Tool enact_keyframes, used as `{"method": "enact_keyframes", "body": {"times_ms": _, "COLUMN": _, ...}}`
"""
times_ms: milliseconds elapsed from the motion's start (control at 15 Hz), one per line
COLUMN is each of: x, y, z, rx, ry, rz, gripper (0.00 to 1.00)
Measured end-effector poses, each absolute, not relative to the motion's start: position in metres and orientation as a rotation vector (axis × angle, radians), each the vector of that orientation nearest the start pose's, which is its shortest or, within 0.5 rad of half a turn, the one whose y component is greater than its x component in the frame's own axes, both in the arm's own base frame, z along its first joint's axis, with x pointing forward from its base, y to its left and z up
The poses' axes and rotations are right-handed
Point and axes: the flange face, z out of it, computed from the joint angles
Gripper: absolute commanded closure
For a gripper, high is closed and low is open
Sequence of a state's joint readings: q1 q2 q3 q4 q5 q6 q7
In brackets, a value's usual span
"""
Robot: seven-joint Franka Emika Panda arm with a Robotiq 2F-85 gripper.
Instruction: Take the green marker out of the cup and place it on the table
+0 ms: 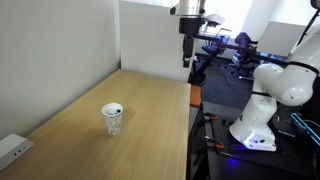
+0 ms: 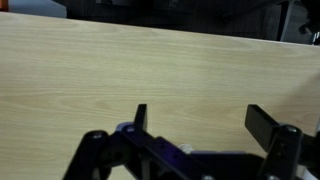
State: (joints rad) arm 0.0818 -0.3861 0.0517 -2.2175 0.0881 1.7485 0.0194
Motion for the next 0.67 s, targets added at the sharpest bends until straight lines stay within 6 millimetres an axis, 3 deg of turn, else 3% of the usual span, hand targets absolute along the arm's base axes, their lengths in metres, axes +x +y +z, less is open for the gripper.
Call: {"method": "enact_keyframes", "body": {"times_ms": 667, "x": 0.482, "y": 0.078, "z": 0.490, "rx": -3.086, "ry": -0.157, "rz": -0.117, "gripper": 0.00}}
